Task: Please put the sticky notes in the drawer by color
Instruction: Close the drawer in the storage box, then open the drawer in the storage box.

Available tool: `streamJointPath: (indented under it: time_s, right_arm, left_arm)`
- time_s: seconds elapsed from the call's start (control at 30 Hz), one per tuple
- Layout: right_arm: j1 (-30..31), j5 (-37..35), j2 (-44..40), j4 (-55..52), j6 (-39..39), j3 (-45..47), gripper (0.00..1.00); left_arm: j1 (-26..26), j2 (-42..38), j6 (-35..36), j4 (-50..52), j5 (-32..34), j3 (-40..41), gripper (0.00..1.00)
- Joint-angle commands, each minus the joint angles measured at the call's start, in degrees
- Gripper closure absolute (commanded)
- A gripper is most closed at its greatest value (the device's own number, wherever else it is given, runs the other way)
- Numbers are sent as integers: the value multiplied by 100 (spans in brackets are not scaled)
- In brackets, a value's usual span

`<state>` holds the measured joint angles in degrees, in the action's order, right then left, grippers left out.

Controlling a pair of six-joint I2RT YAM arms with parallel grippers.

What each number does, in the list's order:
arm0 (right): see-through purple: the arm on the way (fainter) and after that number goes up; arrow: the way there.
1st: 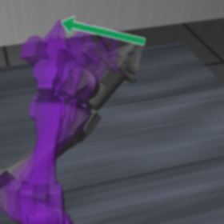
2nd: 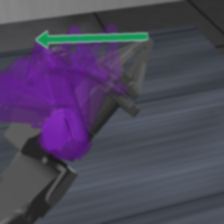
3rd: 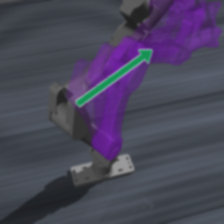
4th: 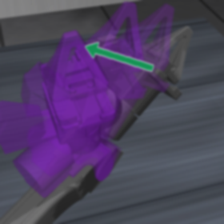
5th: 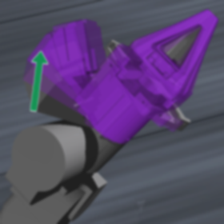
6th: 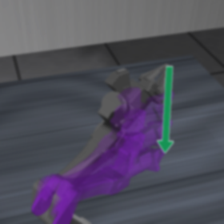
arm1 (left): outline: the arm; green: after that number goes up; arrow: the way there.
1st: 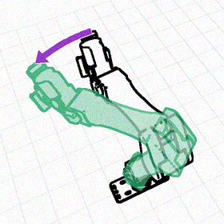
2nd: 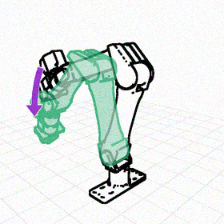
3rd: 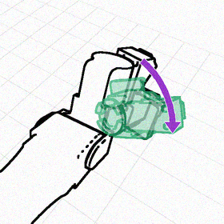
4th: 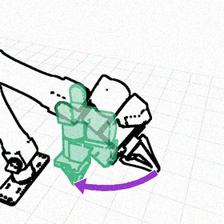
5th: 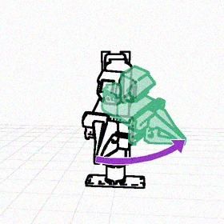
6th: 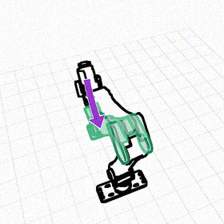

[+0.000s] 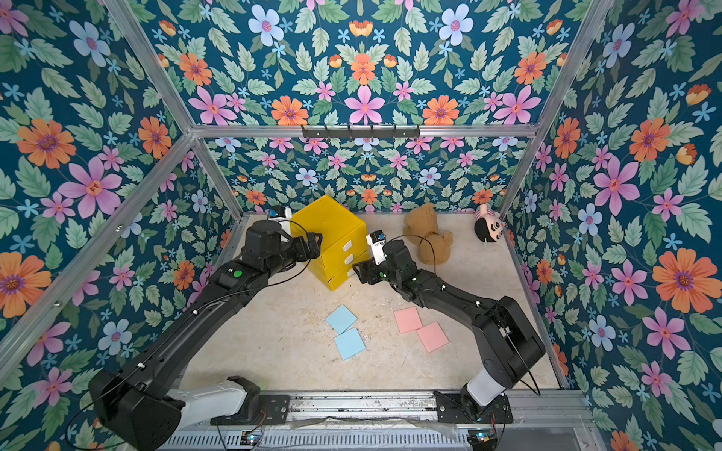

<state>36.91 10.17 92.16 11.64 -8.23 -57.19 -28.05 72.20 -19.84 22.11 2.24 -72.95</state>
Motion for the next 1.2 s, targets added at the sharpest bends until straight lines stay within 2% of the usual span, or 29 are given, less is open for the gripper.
streamJointPath:
  time_s: [0.0, 0.17, 0.27, 0.53, 0.83, 0.9, 1.03, 1.17]
  right_arm:
    - [-28, -45, 136, 246, 416, -13, 19]
    - [-30, 195, 528, 1000, 934, 27, 20]
    - [-26, 204, 782, 1209, 1021, -145, 22]
    - [17, 342, 1345, 1763, 1154, -540, 26]
    - [123, 310, 1933, 1753, 1318, -1077, 26]
    - [132, 292, 2033, 1739, 1321, -1158, 32]
    - [131, 340, 2106, 1725, 1333, -1213, 37]
    - [129, 371, 2175, 1654, 1359, -1284, 38]
  left_arm:
    - [2, 362, 1270, 1191, -141, -762, 1]
    - [0, 986, 1830, 2071, -56, -1587, 1]
    - [2, 1281, 1878, 2455, -4, -1893, 1]
    - [2, 1874, 1956, 3033, -346, -2416, 9]
    - [2, 2265, 2002, 3233, -392, -2541, 23]
    - [2, 2284, 1999, 3265, -385, -2510, 26]
    - [2, 2290, 2005, 3288, -390, -2452, 26]
    - [10, 2327, 2019, 3307, -410, -2452, 27]
